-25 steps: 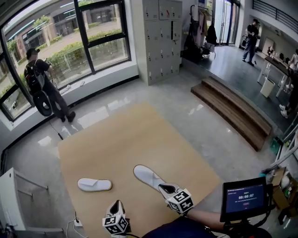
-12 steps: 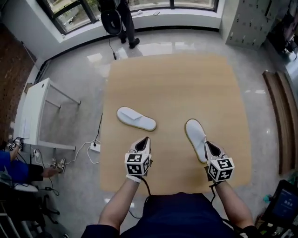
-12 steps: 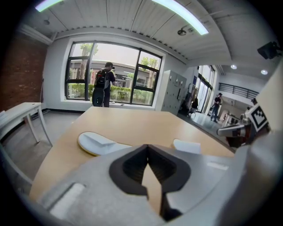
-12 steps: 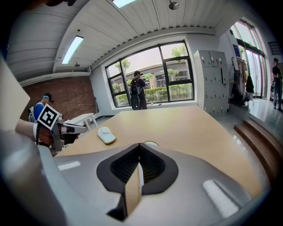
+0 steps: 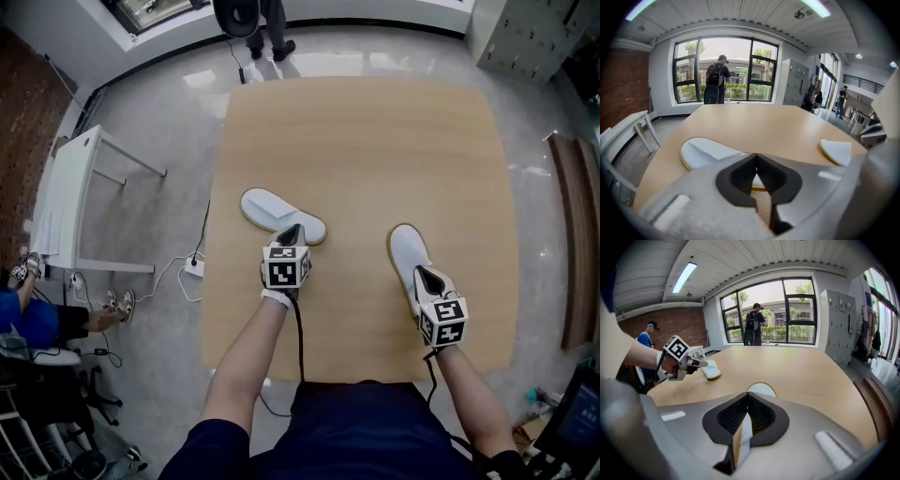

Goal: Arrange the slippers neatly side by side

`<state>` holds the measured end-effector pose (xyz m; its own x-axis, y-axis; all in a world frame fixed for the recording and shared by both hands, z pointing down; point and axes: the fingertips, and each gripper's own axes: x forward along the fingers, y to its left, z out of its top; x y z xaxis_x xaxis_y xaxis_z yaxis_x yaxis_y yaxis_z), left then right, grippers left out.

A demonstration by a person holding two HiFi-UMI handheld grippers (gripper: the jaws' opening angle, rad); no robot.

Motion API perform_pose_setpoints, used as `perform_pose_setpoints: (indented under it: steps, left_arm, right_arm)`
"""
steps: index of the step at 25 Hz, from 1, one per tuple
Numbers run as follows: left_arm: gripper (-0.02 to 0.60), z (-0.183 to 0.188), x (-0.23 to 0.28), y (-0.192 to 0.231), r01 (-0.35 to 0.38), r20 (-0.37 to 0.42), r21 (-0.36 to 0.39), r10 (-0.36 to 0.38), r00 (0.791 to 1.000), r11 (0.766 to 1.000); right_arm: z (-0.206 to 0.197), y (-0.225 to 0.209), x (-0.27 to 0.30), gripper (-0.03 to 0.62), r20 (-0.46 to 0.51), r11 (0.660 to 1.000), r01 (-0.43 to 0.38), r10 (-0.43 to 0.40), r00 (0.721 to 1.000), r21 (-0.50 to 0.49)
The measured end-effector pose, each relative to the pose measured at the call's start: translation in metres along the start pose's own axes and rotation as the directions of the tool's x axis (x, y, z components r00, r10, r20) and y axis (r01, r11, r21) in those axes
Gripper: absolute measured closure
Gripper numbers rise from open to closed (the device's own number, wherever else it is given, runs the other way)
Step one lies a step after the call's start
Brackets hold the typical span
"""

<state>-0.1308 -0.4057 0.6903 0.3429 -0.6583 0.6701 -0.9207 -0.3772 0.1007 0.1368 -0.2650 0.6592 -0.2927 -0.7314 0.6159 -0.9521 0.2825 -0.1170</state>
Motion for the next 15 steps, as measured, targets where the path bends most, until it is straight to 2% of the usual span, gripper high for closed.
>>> perform_pose_setpoints:
  steps: [4,7,11,13,15]
  left_arm:
    - [0.577,0.000,0.020,0.031,-0.113,-0.044,0.041,0.115,0.992,0.993]
    - [0.577,-0.005,0.033,0.046,-0.168,-0.061,0.065,0.172,0.983,0.984]
    - [0.577,-0.019,0.046,0.042,-0.155,-0.120,0.052,0.160,0.980,0.987]
    - [0.577,-0.026,0.048,0.040,-0.154,-0.131,0.040,0.158,0.979,0.987]
    - [0.577,-0.028,0.046,0.038,-0.161,-0.130,0.060,0.168,0.977,0.985]
  right_arm:
    - [-0.011,0.005,0.013,0.583,-0.042,0.997,-0.001,-0.002,0.999,-0.072]
    - [-0.018,0.006,0.014,0.583,-0.046,0.989,0.005,-0.012,0.999,-0.148]
    - [-0.036,0.007,0.017,0.583,-0.089,0.967,-0.016,-0.007,0.996,-0.253]
    - [-0.047,0.009,0.019,0.583,-0.131,0.951,-0.047,0.008,0.991,-0.304]
    - [-0.060,0.010,0.020,0.583,-0.174,0.945,-0.076,0.020,0.985,-0.318]
